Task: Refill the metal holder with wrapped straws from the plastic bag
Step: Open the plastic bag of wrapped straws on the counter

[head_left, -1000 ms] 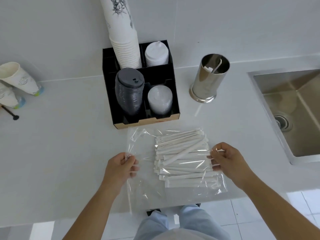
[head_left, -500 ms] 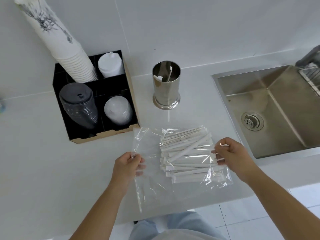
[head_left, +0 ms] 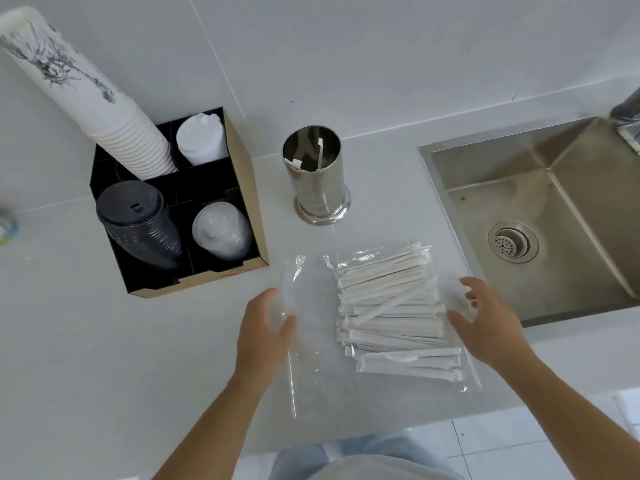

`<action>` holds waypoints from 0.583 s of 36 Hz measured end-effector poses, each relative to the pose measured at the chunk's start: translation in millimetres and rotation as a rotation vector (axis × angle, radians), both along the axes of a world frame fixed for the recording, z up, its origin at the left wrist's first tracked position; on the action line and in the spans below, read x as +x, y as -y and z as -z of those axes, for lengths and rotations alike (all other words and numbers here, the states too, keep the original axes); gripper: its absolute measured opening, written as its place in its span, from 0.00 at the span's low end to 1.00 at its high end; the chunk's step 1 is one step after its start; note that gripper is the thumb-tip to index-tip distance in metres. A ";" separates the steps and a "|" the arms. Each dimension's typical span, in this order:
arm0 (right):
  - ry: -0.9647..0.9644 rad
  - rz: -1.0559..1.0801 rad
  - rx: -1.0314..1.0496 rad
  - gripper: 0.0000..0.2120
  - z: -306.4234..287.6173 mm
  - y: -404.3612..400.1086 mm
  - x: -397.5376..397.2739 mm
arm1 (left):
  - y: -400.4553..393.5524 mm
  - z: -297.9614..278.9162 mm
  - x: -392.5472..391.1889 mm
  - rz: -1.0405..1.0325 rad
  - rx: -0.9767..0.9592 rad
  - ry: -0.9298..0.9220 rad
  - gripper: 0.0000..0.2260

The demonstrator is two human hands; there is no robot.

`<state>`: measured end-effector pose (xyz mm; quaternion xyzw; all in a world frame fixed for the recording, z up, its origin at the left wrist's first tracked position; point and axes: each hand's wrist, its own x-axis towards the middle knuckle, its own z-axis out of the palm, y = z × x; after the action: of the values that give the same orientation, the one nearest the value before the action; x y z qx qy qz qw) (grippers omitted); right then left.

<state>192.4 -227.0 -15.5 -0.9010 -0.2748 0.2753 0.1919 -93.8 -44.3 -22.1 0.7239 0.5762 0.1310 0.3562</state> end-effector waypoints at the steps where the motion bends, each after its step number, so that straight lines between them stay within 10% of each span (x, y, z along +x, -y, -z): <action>1: 0.050 -0.048 0.024 0.28 -0.7 -0.5 -3.4 | 1.8 -0.5 1.3 0.075 0.052 -0.025 0.24; 9: 0.215 -0.493 0.159 0.27 -1.4 -33.7 -47.0 | 18.7 14.4 24.3 0.547 0.213 -0.390 0.28; 21: 0.313 -0.682 -0.116 0.32 33.7 -59.2 -42.1 | 15.2 41.7 17.8 0.572 0.164 -0.501 0.31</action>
<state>150.3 -167.8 -49.2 -0.7983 -0.5690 0.1974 -0.0065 -76.0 -59.5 -63.8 0.8909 0.4078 -0.1090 0.1676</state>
